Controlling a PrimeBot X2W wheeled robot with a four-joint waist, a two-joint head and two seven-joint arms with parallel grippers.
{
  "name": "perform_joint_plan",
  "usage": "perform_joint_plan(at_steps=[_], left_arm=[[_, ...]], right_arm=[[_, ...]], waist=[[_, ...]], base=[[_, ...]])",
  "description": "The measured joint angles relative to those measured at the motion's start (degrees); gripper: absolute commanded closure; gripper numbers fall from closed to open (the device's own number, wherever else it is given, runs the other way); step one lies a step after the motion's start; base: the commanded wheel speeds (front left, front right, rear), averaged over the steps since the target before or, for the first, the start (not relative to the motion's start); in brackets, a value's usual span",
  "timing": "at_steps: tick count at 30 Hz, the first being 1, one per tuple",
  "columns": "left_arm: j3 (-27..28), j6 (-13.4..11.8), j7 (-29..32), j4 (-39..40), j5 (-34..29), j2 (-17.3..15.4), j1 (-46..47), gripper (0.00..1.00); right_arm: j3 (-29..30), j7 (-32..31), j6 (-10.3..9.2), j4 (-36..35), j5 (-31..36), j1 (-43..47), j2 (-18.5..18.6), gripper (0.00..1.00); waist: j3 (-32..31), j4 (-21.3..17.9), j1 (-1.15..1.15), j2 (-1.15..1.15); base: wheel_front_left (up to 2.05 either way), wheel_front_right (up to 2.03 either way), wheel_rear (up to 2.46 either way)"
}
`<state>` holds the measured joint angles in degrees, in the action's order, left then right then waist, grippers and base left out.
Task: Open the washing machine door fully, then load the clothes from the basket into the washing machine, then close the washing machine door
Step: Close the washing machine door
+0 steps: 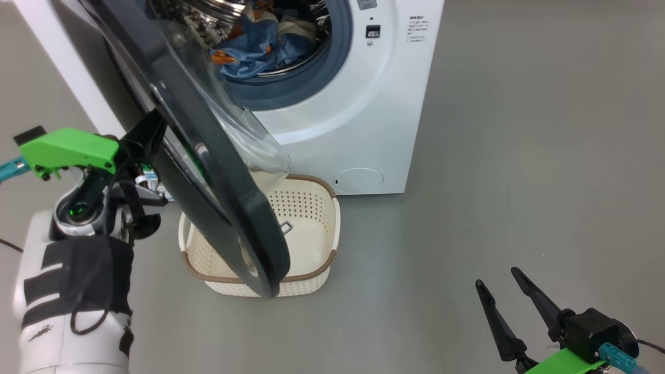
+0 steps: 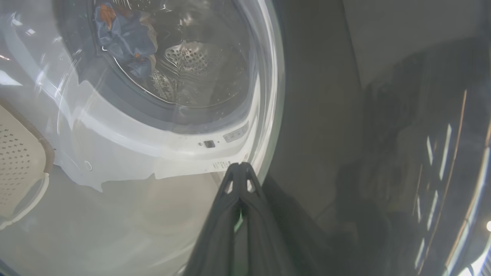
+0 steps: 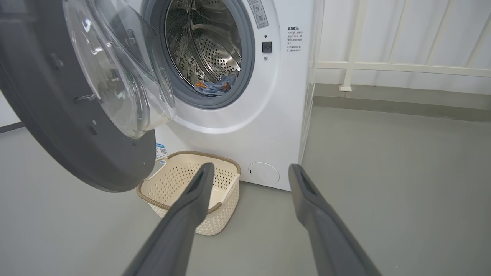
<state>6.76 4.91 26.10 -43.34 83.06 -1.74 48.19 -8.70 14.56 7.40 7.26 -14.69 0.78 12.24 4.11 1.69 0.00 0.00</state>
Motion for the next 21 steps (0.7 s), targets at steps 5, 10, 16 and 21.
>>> perform_joint_plan(at_steps=[5, 10, 16, 21], left_arm=[[-0.9, 1.5, -2.5, -2.6, 0.5, 0.1, 1.2, 1.00], [-1.3, 2.0, -4.5, -4.4, 0.5, 0.1, 2.0, 1.00], [-3.0, 2.0, -6.9, -4.9, -1.0, -0.3, 2.3, 1.00], [-6.2, 2.0, -9.7, -2.9, -4.8, -1.1, 1.1, 1.00]], right_arm=[[-0.3, 0.0, 0.00, 0.0, 0.0, 0.0, 0.0, 0.00], [-0.3, 0.0, 0.00, 0.1, 0.0, 0.0, 0.1, 0.00], [-0.2, 0.0, 0.00, 0.1, 0.0, 0.0, 0.2, 0.00], [-0.1, 0.0, 0.00, 0.2, 0.0, 0.0, 0.1, 0.00]], waist=[[0.1, -1.0, 0.00, 0.00], [0.2, -1.9, 0.00, 0.00], [0.1, -2.3, 0.00, 0.00], [-0.4, -2.3, 0.00, 0.00]], base=[[0.00, 0.00, 0.00], [0.00, 0.00, 0.00], [0.00, 0.00, 0.00], [0.00, 0.00, 0.00]])
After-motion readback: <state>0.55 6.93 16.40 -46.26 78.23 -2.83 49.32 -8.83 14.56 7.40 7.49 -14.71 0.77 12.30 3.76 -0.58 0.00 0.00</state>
